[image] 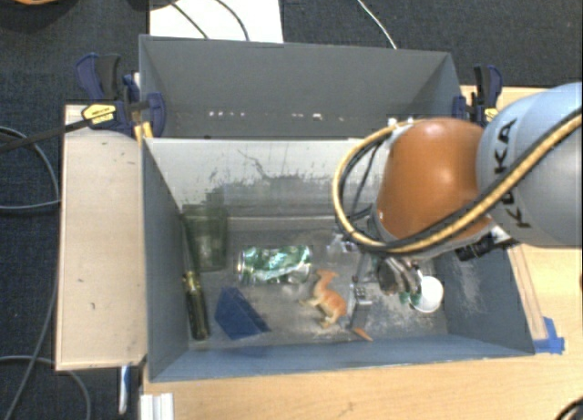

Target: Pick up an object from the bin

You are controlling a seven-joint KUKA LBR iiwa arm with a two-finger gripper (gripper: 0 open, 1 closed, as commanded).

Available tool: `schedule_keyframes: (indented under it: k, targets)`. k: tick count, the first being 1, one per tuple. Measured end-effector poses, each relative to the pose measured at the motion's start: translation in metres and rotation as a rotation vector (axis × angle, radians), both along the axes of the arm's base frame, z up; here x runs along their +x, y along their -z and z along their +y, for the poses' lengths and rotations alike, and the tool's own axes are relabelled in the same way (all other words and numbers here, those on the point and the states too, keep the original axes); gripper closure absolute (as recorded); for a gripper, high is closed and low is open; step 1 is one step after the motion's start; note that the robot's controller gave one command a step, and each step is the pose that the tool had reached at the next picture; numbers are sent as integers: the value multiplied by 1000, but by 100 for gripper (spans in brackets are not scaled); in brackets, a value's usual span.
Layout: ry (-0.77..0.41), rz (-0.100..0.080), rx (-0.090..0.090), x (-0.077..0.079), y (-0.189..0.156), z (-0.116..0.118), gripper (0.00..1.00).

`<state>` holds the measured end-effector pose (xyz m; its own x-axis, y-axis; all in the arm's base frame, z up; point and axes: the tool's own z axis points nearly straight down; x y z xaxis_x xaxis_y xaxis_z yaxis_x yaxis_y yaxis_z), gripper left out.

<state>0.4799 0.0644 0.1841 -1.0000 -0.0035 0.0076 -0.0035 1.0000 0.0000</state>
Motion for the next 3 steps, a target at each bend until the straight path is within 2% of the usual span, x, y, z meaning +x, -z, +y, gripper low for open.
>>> schedule_keyframes:
  k: [1,2,3]
  targets:
    - [5,-8,1,2,-4,0,0]
    - [-228,-2,3,52,57,54,0]
    - [-183,-10,3,106,69,100,0]
